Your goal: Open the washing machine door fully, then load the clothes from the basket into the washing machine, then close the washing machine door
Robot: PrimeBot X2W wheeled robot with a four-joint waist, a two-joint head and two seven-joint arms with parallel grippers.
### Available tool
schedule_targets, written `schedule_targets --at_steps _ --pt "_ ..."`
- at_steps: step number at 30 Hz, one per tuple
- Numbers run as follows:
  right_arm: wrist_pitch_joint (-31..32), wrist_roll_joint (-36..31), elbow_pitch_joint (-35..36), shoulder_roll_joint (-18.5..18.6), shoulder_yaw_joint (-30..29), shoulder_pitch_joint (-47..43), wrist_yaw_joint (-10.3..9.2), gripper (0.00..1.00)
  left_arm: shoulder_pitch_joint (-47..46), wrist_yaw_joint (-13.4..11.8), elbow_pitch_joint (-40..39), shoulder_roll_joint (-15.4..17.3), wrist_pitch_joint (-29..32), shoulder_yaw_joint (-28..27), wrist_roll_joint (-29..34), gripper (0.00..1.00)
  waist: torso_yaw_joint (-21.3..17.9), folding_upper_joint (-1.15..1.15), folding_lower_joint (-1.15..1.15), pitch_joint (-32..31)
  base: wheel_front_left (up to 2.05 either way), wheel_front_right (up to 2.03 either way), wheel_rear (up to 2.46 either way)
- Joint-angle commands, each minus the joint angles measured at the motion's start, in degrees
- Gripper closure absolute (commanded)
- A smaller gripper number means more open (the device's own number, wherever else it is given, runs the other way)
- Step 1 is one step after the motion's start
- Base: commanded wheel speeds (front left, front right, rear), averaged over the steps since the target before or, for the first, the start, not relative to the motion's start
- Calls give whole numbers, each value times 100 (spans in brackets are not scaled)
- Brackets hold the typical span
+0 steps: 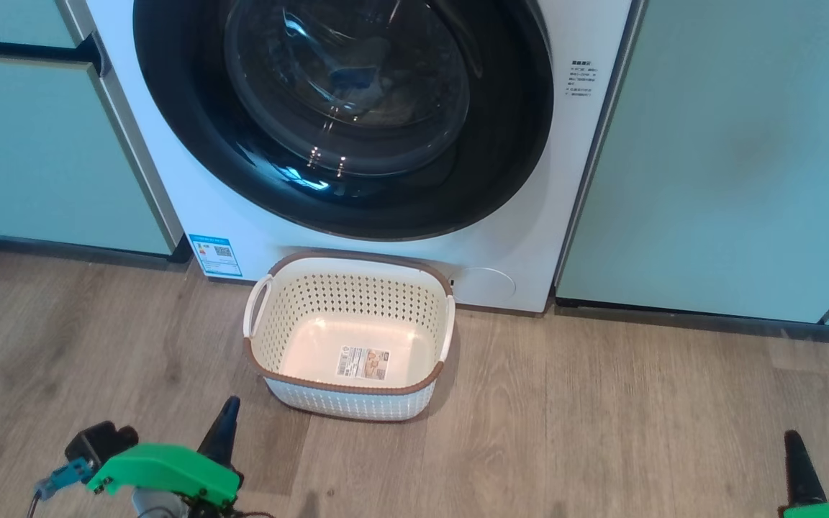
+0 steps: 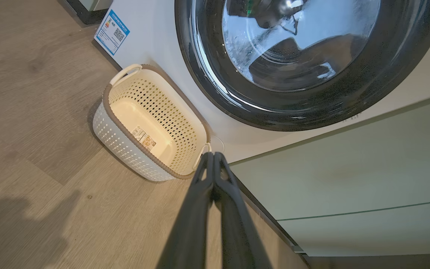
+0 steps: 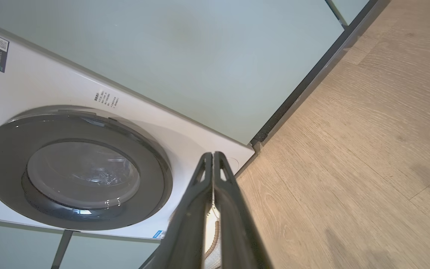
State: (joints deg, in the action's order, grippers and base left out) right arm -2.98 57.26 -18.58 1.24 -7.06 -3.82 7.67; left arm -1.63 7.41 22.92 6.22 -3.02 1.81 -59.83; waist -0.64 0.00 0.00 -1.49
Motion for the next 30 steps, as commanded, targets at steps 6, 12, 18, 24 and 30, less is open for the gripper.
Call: schedule_targets --at_steps 6,12,18,24,30 --pt "107 429 236 102 48 425 -11 100 -354 6 -280 2 104 -242 -397 100 7 0 0 17 0 0 0" --pt "207 795 262 109 49 494 -12 100 -366 6 -352 -38 205 -313 -735 100 13 0 0 35 0 0 0" --pt "307 1160 289 117 50 563 -13 100 -378 6 -425 -78 306 -383 -1073 100 20 0 0 53 0 0 0" --pt "407 1525 315 124 50 631 -13 100 -390 6 -498 -119 407 -454 -1411 100 27 0 0 71 0 0 0" --pt "508 1890 341 131 51 700 -14 100 -402 7 -570 -159 508 -525 -1749 100 34 0 0 89 0 0 0"
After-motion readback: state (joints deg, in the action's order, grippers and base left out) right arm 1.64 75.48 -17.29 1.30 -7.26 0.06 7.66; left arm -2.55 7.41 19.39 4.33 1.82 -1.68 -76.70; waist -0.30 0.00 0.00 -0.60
